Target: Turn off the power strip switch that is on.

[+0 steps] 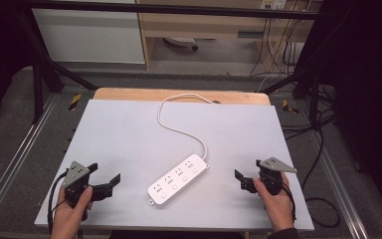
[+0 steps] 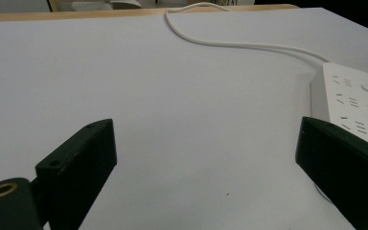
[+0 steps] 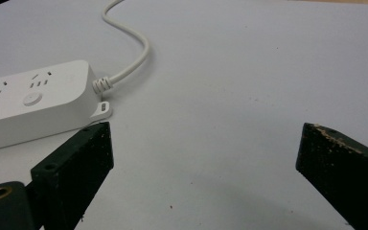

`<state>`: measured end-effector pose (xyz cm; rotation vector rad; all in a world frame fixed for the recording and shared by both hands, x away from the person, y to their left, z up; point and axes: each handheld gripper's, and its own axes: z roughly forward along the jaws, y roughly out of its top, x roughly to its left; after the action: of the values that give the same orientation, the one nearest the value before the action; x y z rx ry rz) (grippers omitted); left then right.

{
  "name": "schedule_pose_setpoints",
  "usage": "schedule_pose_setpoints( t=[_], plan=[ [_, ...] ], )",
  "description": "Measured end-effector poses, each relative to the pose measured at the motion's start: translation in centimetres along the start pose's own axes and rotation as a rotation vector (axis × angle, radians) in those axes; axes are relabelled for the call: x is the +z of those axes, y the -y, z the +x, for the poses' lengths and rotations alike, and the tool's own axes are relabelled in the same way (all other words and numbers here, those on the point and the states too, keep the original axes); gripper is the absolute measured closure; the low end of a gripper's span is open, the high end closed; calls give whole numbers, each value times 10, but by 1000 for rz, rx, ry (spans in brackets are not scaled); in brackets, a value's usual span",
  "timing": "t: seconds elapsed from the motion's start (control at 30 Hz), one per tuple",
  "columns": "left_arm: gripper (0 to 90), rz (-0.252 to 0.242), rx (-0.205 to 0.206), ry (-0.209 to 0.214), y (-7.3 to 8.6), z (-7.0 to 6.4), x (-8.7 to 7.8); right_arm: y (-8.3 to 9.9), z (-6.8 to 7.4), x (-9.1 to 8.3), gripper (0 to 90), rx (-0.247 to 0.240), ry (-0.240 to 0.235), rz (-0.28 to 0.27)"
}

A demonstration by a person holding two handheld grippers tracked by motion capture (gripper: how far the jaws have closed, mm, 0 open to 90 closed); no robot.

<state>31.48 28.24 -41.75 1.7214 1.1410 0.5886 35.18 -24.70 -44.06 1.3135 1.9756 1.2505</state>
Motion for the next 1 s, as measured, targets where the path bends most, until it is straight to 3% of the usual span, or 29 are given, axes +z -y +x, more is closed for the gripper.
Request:
schedule_pose_setpoints(
  t=[0.3,0.43,0.63,1.0],
  plan=[
    [66,0,-10,-6,1,4,-1,0,1,-1,63,-8,0,28],
    [67,2,12,-17,1,5,-1,-1,5,-1,46,-6,-5,36],
    [63,-10,11,1,0,7,-3,-4,12,-2,35,-28,-12,46],
    [66,3,-8,-12,2,15,-5,-16,22,-2,39,-33,-34,11]
  ],
)
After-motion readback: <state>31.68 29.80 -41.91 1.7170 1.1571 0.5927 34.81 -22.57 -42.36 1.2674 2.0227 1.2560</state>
